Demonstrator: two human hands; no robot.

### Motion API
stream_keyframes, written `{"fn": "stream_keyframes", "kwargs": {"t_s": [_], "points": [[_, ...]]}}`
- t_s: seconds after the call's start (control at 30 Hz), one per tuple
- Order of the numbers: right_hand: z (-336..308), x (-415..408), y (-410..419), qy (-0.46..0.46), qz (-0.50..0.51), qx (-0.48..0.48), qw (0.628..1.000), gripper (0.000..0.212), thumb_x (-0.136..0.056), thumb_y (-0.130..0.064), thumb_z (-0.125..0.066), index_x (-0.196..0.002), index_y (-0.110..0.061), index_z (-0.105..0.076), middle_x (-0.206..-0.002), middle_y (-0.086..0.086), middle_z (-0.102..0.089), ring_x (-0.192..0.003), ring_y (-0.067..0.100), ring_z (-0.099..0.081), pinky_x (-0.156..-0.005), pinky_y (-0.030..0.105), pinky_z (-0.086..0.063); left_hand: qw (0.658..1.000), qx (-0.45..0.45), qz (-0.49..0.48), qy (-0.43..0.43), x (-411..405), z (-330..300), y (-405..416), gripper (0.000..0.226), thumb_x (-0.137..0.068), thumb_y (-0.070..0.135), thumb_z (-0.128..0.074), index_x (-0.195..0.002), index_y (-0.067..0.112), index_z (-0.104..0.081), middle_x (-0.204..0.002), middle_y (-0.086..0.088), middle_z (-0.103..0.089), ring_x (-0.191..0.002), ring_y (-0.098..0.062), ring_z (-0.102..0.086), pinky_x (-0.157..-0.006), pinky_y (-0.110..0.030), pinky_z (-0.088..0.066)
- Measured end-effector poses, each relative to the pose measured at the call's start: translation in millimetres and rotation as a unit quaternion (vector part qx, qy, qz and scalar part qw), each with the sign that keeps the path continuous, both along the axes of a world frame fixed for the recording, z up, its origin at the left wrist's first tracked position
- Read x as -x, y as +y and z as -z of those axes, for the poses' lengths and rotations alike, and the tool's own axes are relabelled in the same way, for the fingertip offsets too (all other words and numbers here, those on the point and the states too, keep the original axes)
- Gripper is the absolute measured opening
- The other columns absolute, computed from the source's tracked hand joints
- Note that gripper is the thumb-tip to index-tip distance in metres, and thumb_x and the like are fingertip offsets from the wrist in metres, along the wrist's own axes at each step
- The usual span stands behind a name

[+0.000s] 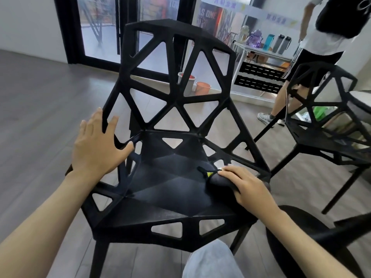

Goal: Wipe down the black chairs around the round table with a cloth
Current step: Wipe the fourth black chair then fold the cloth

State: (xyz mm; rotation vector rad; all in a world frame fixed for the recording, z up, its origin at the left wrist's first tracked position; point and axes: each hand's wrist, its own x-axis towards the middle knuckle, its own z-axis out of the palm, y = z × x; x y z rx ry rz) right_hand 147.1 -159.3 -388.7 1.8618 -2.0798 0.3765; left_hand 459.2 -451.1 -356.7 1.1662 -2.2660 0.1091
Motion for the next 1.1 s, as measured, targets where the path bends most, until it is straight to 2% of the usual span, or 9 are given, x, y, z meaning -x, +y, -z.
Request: {"fn": "stream_keyframes", "kwargs": {"t_s": [0.13, 0.23, 0.43, 0.6, 0.73, 0.8, 0.9, 1.03, 1.1], "points": [[-15.5, 35.1, -48.6, 0.049, 0.075, -0.001, 0.996, 0.047, -0.076, -0.004, -0.071, -0.119, -0.024, -0.069, -0.121, 0.000, -0.058, -0.110, 0.028, -0.053, -0.090, 0.043, -0.047, 1.000, -0.006, -0.005, -0.016, -0.7, -1.4, 1.7, 0.092, -0.085, 0.072, -0.043, -0.154, 0.012, -0.042, -0.166, -0.027, -0.022, -0.153, -0.042, -0.022, -0.125, -0.059, -0.020], [-34.2, 59.7, -31.7, 0.017, 0.167, 0.037, 0.985, 0.048, -0.077, -0.003, -0.073, -0.120, -0.025, -0.070, -0.114, -0.002, -0.060, -0.105, 0.028, -0.051, -0.082, 0.043, -0.050, 1.000, -0.006, -0.006, -0.014, -0.4, -2.2, 3.3, 0.088, -0.088, 0.067, -0.053, -0.155, 0.012, -0.043, -0.166, -0.026, -0.022, -0.152, -0.041, -0.021, -0.124, -0.061, -0.022], [-20.4, 50.6, 25.7, 0.030, 0.115, 0.029, 0.993, 0.060, -0.061, 0.011, -0.075, -0.112, -0.022, -0.075, -0.119, -0.002, -0.061, -0.111, 0.029, -0.053, -0.089, 0.048, -0.050, 1.000, 0.001, -0.012, 0.003, 3.1, -1.7, 7.5, 0.083, -0.089, 0.055, -0.073, -0.154, 0.012, -0.046, -0.166, -0.024, -0.024, -0.149, -0.041, -0.023, -0.120, -0.063, -0.029], [-17.9, 54.7, 7.9, -0.015, 0.092, 0.046, 0.995, 0.054, -0.066, 0.001, -0.080, -0.115, -0.021, -0.074, -0.115, -0.004, -0.064, -0.107, 0.027, -0.053, -0.092, 0.040, -0.049, 0.999, 0.024, -0.013, -0.047, -0.1, 4.8, -0.9, 0.091, -0.084, 0.070, -0.043, -0.153, 0.011, -0.046, -0.166, -0.026, -0.021, -0.153, -0.042, -0.022, -0.125, -0.058, -0.020], [-15.7, 50.2, 19.9, -0.080, 0.079, 0.105, 0.988, 0.054, -0.068, 0.002, -0.082, -0.117, -0.021, -0.074, -0.122, -0.009, -0.069, -0.112, 0.022, -0.060, -0.098, 0.031, -0.045, 0.998, 0.018, -0.017, -0.059, -1.3, 4.4, -2.6, 0.091, -0.085, 0.071, -0.041, -0.155, 0.014, -0.043, -0.168, -0.023, -0.017, -0.157, -0.039, -0.019, -0.127, -0.056, -0.015], [-16.4, 44.6, 20.8, -0.098, 0.085, 0.117, 0.985, 0.055, -0.068, 0.000, -0.084, -0.117, -0.022, -0.074, -0.121, -0.009, -0.071, -0.111, 0.020, -0.064, -0.097, 0.033, -0.049, 0.999, 0.002, -0.020, -0.044, -2.0, 3.9, 0.6, 0.085, -0.090, 0.068, -0.049, -0.156, 0.014, -0.042, -0.169, -0.019, -0.019, -0.156, -0.037, -0.019, -0.125, -0.058, -0.020], [-20.8, 35.5, 16.1, -0.139, 0.122, 0.117, 0.976, 0.053, -0.068, -0.006, -0.086, -0.115, -0.026, -0.072, -0.109, -0.008, -0.074, -0.098, 0.019, -0.069, -0.082, 0.035, -0.054, 0.999, -0.029, -0.025, -0.008, -0.1, 1.4, 5.1, 0.080, -0.097, 0.065, -0.051, -0.157, 0.014, -0.041, -0.170, -0.014, -0.023, -0.154, -0.036, -0.022, -0.120, -0.064, -0.031], [-24.2, 12.9, 4.7, -0.137, 0.205, 0.132, 0.960, 0.036, -0.077, -0.023, -0.081, -0.108, -0.036, -0.067, -0.092, -0.014, -0.072, -0.081, 0.016, -0.071, -0.066, 0.028, -0.049, 0.999, -0.033, -0.026, 0.034, 7.0, -8.8, 16.8, 0.075, -0.097, 0.050, -0.059, -0.155, 0.006, -0.041, -0.168, -0.020, -0.025, -0.159, -0.036, -0.012, -0.127, -0.059, -0.018], [-22.9, -1.2, -6.7, -0.122, 0.232, 0.139, 0.955, 0.028, -0.082, -0.027, -0.076, -0.106, -0.036, -0.066, -0.091, -0.013, -0.072, -0.077, 0.018, -0.071, -0.062, 0.028, -0.045, 0.997, 0.012, 0.031, 0.075, 33.1, -17.8, 52.4, 0.050, -0.094, 0.024, -0.069, -0.139, 0.006, -0.057, -0.150, -0.018, -0.048, -0.145, -0.038, -0.040, -0.118, -0.048, -0.033]]}}
